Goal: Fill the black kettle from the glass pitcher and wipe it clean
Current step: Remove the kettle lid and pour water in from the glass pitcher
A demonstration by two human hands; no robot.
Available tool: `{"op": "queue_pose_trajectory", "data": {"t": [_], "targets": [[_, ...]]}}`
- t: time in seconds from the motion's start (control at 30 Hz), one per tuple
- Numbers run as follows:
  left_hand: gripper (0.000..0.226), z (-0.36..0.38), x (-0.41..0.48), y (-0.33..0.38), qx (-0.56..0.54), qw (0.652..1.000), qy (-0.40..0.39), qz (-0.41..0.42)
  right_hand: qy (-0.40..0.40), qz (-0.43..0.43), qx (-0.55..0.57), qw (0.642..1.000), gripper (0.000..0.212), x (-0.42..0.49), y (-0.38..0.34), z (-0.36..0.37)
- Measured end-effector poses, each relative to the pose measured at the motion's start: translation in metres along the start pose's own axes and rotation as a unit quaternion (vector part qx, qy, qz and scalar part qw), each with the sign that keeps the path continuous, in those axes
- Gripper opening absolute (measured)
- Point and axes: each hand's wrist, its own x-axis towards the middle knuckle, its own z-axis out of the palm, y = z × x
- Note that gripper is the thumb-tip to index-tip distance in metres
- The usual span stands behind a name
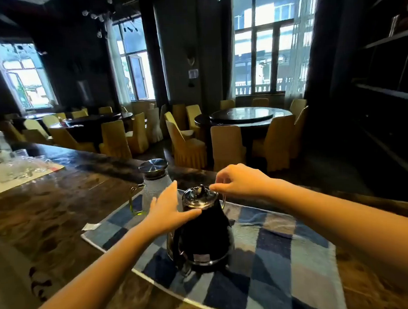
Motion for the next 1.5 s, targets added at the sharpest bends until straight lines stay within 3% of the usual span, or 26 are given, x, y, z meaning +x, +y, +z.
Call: {"op": "queue_pose_trajectory", "data": {"t": [0.03, 0.13, 0.2, 0.33, 0.47, 0.6, 0.7, 0.77, 0.9, 1.07, 1.37, 1.5], "targets": [[0.116, 0.001, 0.002, -0.003, -0.041, 0.999, -0.01, 0.007, -0.019, 0.025, 0.0, 1.0, 0.04, 0.009, -0.005, 0.002], [0.065, 0.007, 0.006, -0.001, -0.135, 0.989, -0.062, 0.002, -0.059, 0.096, -0.031, 0.993, 0.055, 0.034, -0.018, 0.01], [0.053, 0.015, 0.007, 0.004, -0.192, 0.979, -0.065, -0.004, -0.084, 0.132, -0.039, 0.987, 0.061, 0.047, -0.021, 0.016], [0.055, 0.03, 0.011, 0.008, -0.279, 0.96, -0.014, -0.03, -0.122, 0.188, -0.082, 0.971, 0.066, 0.07, -0.024, 0.02], [0.052, 0.038, 0.015, 0.015, -0.327, 0.944, 0.01, -0.027, -0.143, 0.222, -0.057, 0.963, 0.047, 0.079, -0.023, 0.017], [0.07, 0.042, 0.014, 0.005, -0.314, 0.949, -0.007, -0.01, -0.166, 0.24, 0.012, 0.956, 0.038, 0.083, -0.023, 0.022], [0.097, 0.04, 0.012, 0.001, -0.278, 0.96, -0.024, -0.007, -0.17, 0.22, -0.014, 0.96, 0.033, 0.085, -0.026, 0.023], [0.101, 0.039, 0.016, 0.0, -0.249, 0.968, -0.043, 0.007, -0.174, 0.204, -0.035, 0.963, 0.029, 0.086, -0.026, 0.023], [0.088, 0.031, 0.028, -0.005, -0.256, 0.962, -0.092, 0.03, -0.196, 0.178, -0.091, 0.96, 0.029, 0.092, -0.026, 0.024], [0.066, 0.023, 0.032, -0.009, -0.236, 0.966, -0.092, 0.058, -0.22, 0.125, -0.13, 0.959, 0.029, 0.096, -0.021, 0.022], [0.06, 0.023, 0.028, -0.009, -0.244, 0.966, -0.063, 0.063, -0.28, 0.154, 0.073, 0.945, 0.022, 0.096, -0.006, 0.016], [0.064, 0.021, 0.025, -0.008, -0.249, 0.966, -0.055, 0.049, -0.303, 0.156, 0.088, 0.936, 0.022, 0.1, -0.003, 0.013]]}}
